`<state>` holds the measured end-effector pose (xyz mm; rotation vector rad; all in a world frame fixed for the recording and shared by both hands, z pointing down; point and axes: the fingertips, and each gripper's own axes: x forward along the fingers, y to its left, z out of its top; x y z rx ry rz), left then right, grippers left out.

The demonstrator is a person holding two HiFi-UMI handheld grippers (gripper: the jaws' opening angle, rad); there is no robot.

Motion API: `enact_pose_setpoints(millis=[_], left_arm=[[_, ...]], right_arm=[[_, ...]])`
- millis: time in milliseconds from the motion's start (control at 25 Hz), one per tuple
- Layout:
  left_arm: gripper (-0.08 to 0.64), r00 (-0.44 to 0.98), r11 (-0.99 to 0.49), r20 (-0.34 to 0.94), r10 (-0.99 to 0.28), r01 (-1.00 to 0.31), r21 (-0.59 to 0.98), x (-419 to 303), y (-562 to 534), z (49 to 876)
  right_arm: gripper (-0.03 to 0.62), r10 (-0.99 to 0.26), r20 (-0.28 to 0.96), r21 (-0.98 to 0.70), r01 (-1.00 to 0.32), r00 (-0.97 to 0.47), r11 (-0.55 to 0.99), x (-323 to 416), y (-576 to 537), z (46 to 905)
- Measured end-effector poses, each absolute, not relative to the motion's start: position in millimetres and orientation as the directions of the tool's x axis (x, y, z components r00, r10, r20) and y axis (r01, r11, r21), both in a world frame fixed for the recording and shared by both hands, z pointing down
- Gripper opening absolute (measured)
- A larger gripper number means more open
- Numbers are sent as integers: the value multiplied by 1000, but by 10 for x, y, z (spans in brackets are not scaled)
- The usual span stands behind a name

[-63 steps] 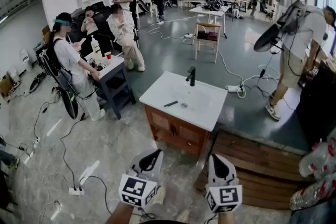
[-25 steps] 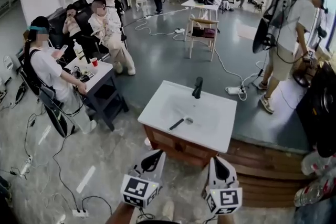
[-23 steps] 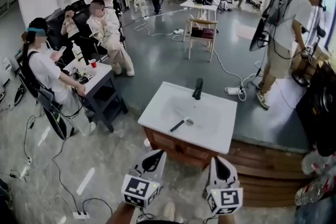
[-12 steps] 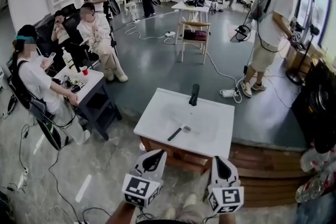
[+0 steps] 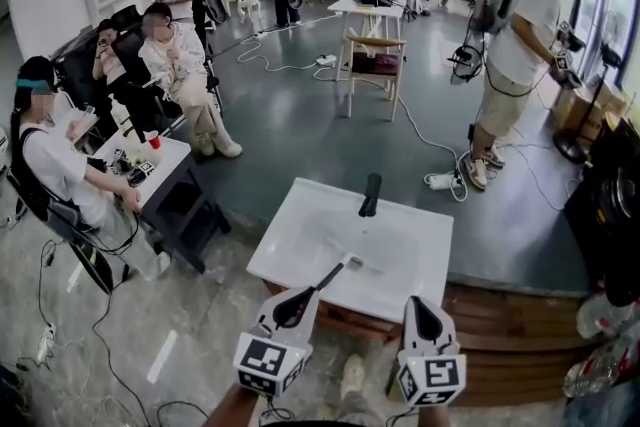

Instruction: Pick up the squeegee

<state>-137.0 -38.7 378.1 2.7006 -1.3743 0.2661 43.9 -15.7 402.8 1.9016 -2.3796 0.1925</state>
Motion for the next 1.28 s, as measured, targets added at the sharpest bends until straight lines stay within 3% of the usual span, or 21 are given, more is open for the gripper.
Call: enact_pose_setpoints(millis=[640,1280], left_arm=[[2,520,-529,328,-788,-846,71,-949,-1719,4387],[2,459,-474,474,-751,-875,96,-799,-2367,5324]], right_arm=[[-2,-925,265,-114,-961,-272,250,876,-1538,4570],[-2,-853,386,-173,-936,-351,307,913,-2287,5534]])
